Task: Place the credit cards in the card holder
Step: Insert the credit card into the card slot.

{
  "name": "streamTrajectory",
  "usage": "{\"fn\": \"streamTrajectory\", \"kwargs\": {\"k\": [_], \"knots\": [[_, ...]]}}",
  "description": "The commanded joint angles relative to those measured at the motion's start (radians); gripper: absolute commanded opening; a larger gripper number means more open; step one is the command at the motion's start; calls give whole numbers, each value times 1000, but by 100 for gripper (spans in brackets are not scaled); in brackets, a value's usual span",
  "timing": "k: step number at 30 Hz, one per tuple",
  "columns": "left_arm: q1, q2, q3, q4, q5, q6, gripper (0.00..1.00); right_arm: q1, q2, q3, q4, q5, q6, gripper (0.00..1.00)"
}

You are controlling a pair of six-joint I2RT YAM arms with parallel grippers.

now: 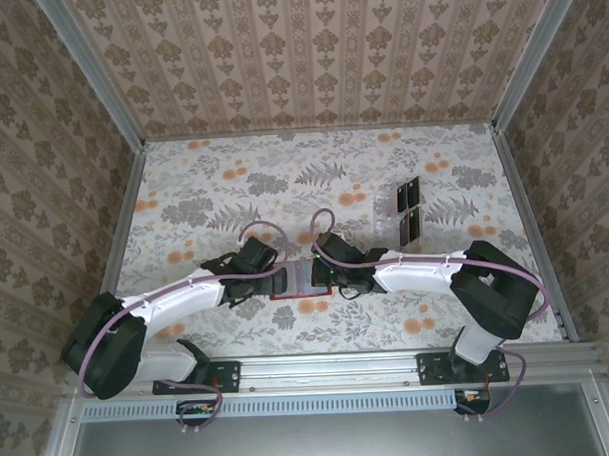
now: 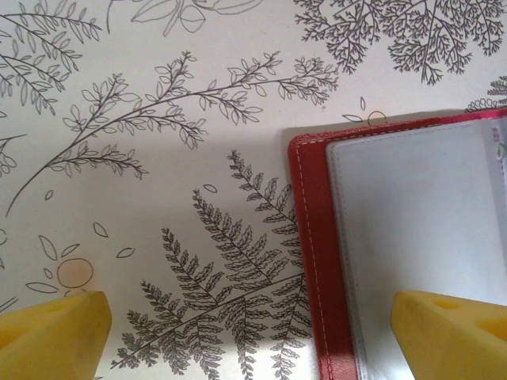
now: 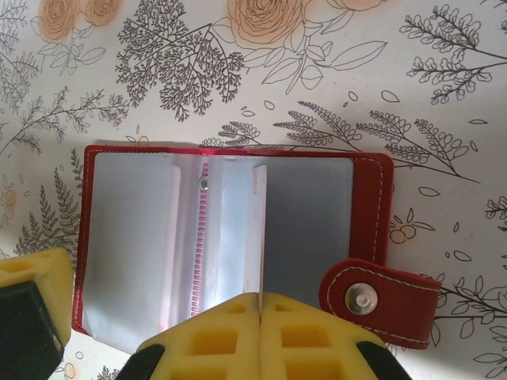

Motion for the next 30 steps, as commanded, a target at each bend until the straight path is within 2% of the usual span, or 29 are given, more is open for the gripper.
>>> {"fn": "streamTrajectory", "kwargs": {"k": [1,13,20,30], "knots": [[-10,16,17,9,-16,21,100,-9,-3,-26,-18,34,9,0],[-14,80,13,33,-54,-7,100,-10,4,-42,-5,26,19,0],[-15,56,-14,-15,-93,-54,100,-10,5,-52,11,17,30,0],[-14,48,-36,-36,-97,-79,100,-28,-60,-84,125,-57,20,0]]}}
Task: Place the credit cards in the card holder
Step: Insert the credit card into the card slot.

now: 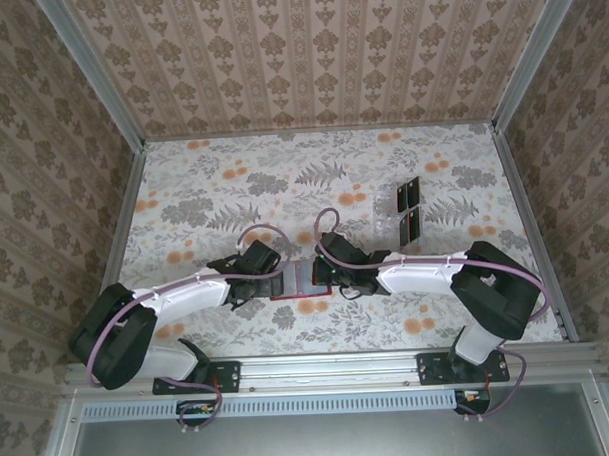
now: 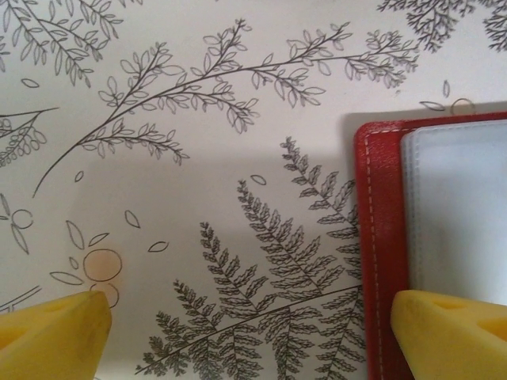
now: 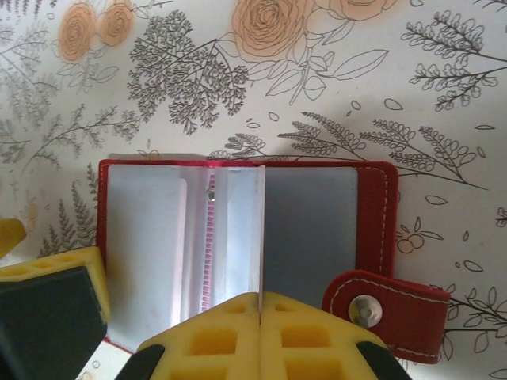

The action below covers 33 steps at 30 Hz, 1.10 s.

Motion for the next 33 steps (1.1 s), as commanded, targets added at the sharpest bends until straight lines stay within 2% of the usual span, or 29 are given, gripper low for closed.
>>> {"fn": "streamTrajectory", "kwargs": {"k": [1,8,17,33], "knots": [[-6,-11,-22,-39,-20,-29,100,-17,-55,-43,55,-44,-6,0],[-6,-5,-36,-30,-22,-43,100,-35,-104,-121,249,-102,-12,0],[-7,-5,-35,-35,-24,-42,100,-34,-46,-195,494,-144,19,0],[-6,-1,-40,-34,-24,-43,100,-28,59,-271,708,-95,133,0]]}}
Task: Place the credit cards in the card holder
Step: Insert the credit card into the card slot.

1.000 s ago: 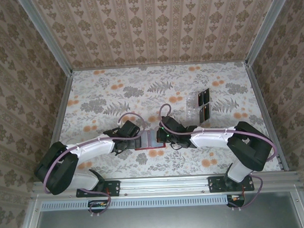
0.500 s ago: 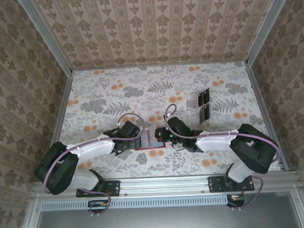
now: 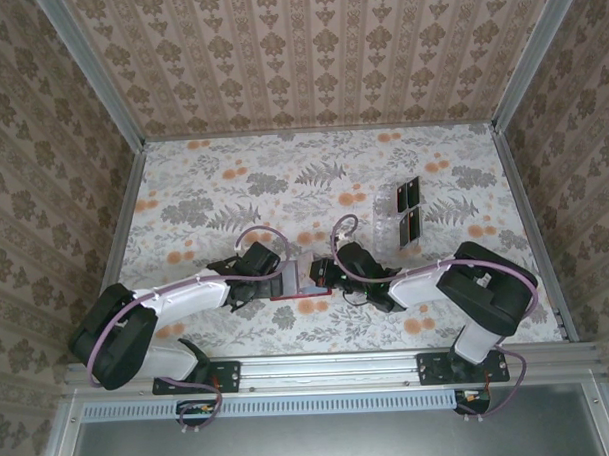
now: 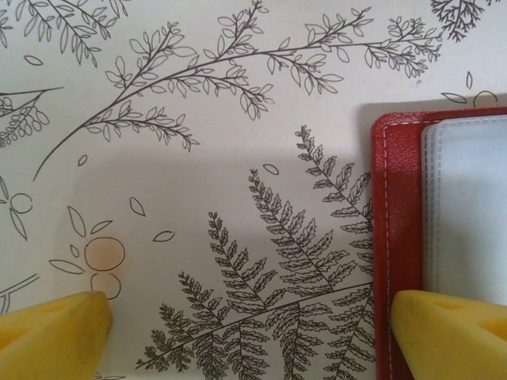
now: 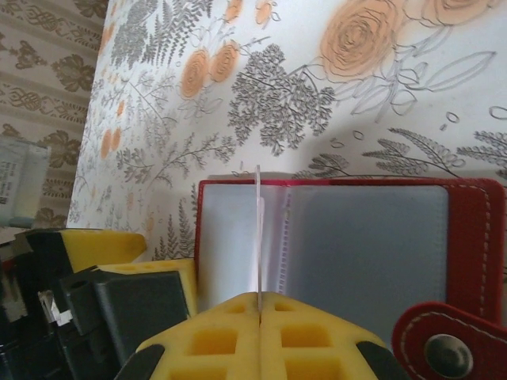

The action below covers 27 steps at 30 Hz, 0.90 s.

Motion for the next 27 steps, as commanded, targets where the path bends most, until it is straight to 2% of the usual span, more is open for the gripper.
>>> {"fn": "streamTrajectory", "kwargs": {"k": [1,27], "knots": [[-7,0,-24,-42,-24,-14,100,3,17,-16,83,30,38,0],[-7,3,-28,-36,-22,-10,100,12,93,-16,177,30,91,0]]}}
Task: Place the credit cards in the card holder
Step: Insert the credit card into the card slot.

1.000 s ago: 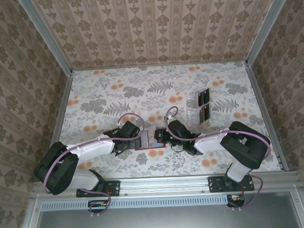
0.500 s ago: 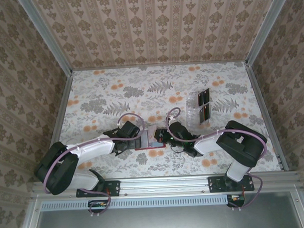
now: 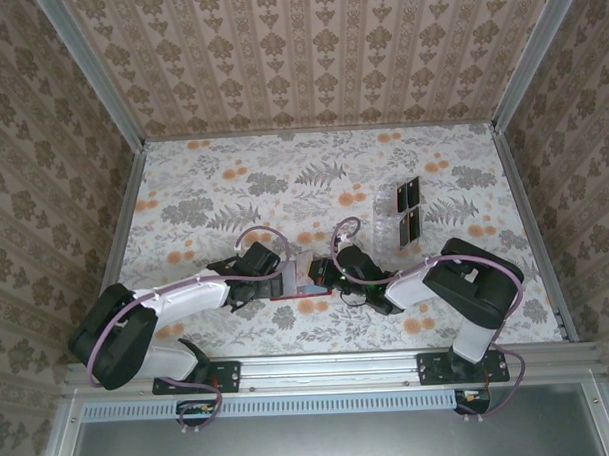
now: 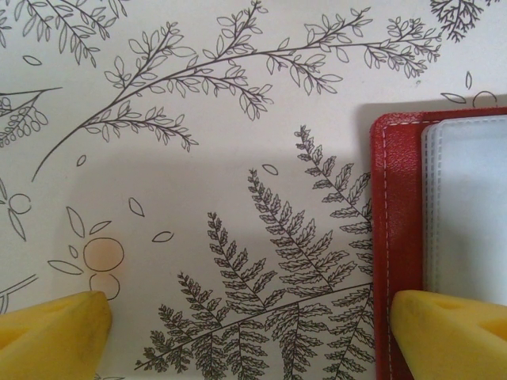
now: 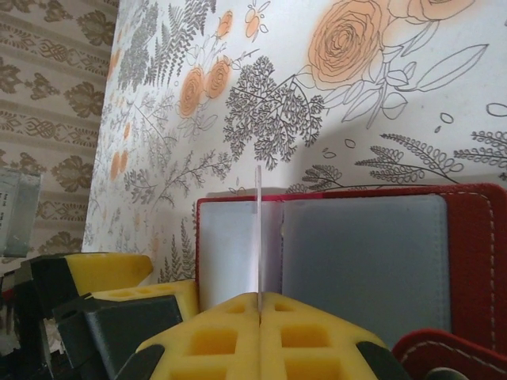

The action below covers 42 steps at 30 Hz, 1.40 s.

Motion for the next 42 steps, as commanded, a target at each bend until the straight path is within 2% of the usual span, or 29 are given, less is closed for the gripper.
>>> {"fn": "streamTrajectory", "kwargs": {"k": [1,42], "knots": [[-7,2,-27,-41,-22,-11,100,7,22,-2,45,8,22,0],[-7,19,-26,-29,-16,-8,100,27,109,-78,157,-43,78,0]]}}
